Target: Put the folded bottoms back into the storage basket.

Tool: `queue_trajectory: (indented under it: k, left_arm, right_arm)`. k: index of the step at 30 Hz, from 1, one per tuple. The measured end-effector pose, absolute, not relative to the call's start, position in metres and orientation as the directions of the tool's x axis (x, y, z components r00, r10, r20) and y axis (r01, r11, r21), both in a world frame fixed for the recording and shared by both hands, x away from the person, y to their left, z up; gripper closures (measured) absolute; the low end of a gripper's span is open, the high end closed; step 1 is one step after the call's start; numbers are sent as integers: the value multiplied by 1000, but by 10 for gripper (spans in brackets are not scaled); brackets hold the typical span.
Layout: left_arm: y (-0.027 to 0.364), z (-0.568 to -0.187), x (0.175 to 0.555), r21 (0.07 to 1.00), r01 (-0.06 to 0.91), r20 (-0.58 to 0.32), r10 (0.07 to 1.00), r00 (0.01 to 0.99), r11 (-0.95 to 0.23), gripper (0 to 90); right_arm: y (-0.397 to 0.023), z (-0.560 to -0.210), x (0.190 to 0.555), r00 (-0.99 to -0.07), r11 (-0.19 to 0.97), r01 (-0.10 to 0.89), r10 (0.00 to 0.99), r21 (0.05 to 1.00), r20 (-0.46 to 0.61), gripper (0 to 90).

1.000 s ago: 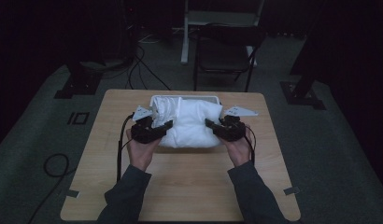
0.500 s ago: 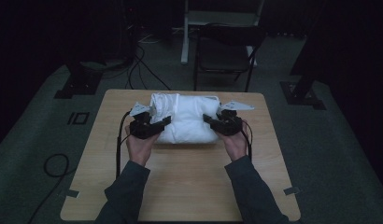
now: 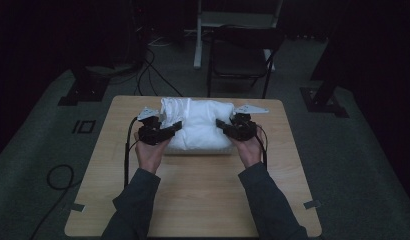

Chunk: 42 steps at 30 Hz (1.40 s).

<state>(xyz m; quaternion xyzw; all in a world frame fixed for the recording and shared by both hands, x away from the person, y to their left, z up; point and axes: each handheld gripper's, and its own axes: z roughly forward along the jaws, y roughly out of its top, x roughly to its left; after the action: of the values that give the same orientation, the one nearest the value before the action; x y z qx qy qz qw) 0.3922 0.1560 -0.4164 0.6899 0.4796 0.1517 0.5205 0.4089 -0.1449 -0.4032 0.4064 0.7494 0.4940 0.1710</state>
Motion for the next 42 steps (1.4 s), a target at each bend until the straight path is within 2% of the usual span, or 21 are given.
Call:
queue_trajectory:
  k: [27, 42]
  left_arm:
    - [158, -404, 424, 843, 536, -335, 817, 469, 38, 524]
    - [160, -412, 441, 818, 571, -376, 816, 439, 69, 524]
  right_arm:
    - [-139, -393, 437, -578, 164, 464, 801, 870, 158, 701]
    - [-137, -399, 451, -556, 156, 500, 812, 852, 177, 702]
